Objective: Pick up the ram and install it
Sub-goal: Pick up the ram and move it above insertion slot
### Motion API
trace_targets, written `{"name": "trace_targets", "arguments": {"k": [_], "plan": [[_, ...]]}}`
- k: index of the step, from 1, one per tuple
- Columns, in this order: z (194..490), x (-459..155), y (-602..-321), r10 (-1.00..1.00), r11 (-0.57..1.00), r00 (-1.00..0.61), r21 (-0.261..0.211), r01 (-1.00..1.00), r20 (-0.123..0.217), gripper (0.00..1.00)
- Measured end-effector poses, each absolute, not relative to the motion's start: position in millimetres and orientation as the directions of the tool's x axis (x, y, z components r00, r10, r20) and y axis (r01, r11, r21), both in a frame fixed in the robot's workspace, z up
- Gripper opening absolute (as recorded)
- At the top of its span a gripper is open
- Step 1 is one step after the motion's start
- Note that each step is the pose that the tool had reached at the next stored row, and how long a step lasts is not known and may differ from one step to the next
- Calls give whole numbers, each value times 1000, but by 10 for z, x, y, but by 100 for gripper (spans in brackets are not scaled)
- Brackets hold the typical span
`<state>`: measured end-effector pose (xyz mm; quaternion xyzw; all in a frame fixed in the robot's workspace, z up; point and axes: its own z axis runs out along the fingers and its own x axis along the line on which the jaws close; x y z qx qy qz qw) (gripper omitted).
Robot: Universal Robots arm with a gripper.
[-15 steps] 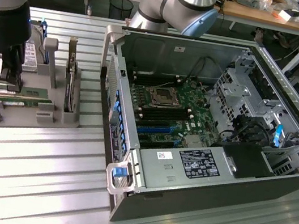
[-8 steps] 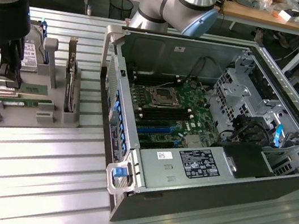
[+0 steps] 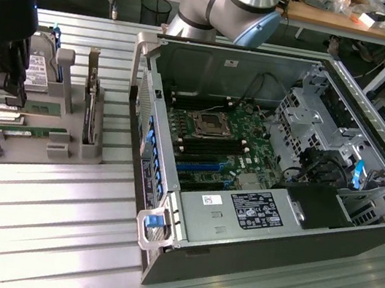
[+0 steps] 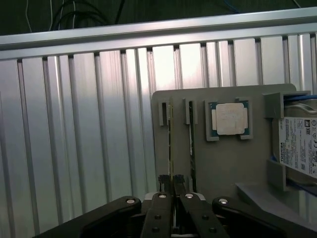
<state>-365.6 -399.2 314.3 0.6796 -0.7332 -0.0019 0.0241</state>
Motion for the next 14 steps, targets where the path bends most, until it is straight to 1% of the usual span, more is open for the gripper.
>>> {"name": "trace_targets", "arguments": {"k": [14], "plan": [[3368,-3656,-3992,-997,76,-75,36,-996,25,13]]}}
